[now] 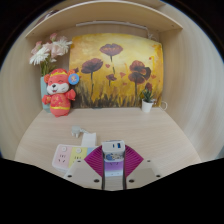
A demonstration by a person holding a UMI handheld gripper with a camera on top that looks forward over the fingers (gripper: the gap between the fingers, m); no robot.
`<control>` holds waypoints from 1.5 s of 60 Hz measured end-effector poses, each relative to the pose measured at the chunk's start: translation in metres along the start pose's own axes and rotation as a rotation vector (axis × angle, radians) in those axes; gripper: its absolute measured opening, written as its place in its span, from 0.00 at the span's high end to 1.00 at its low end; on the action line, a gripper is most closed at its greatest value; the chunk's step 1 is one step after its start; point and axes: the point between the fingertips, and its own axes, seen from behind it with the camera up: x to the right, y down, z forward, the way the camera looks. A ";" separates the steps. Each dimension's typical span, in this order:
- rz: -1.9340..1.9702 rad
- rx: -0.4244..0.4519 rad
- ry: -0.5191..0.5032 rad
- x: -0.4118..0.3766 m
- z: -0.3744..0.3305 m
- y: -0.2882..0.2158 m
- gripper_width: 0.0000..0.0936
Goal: Unplug charger
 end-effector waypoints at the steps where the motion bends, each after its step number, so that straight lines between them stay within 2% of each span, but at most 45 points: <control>1: 0.009 -0.002 0.000 0.000 0.000 0.000 0.75; 12: 0.003 -0.041 -0.014 0.000 0.003 0.002 0.79; 17: 0.028 -0.148 -0.067 -0.001 0.001 -0.002 0.83; 18: 0.045 -0.131 -0.083 0.001 -0.004 -0.018 0.83; 23: -0.003 0.221 -0.019 0.044 -0.051 -0.180 0.83; 26: 0.018 0.375 -0.027 0.066 -0.086 -0.261 0.83; 28: 0.034 0.415 -0.012 0.084 -0.099 -0.287 0.83; 32: 0.056 0.418 -0.012 0.111 -0.106 -0.303 0.83; 36: 0.065 0.362 -0.011 0.132 -0.093 -0.284 0.83; 40: 0.062 0.280 -0.008 0.147 -0.068 -0.233 0.83; 49: 0.092 -0.014 -0.079 0.150 -0.017 -0.103 0.83; 54: 0.069 -0.117 -0.102 0.147 -0.001 -0.050 0.83; 61: 0.073 -0.227 -0.142 0.143 0.015 0.001 0.83; 67: 0.062 -0.285 -0.148 0.140 0.023 0.032 0.81; 82: 0.064 -0.280 -0.160 0.138 0.029 0.025 0.66; 90: 0.015 -0.222 -0.079 0.153 0.023 0.002 0.37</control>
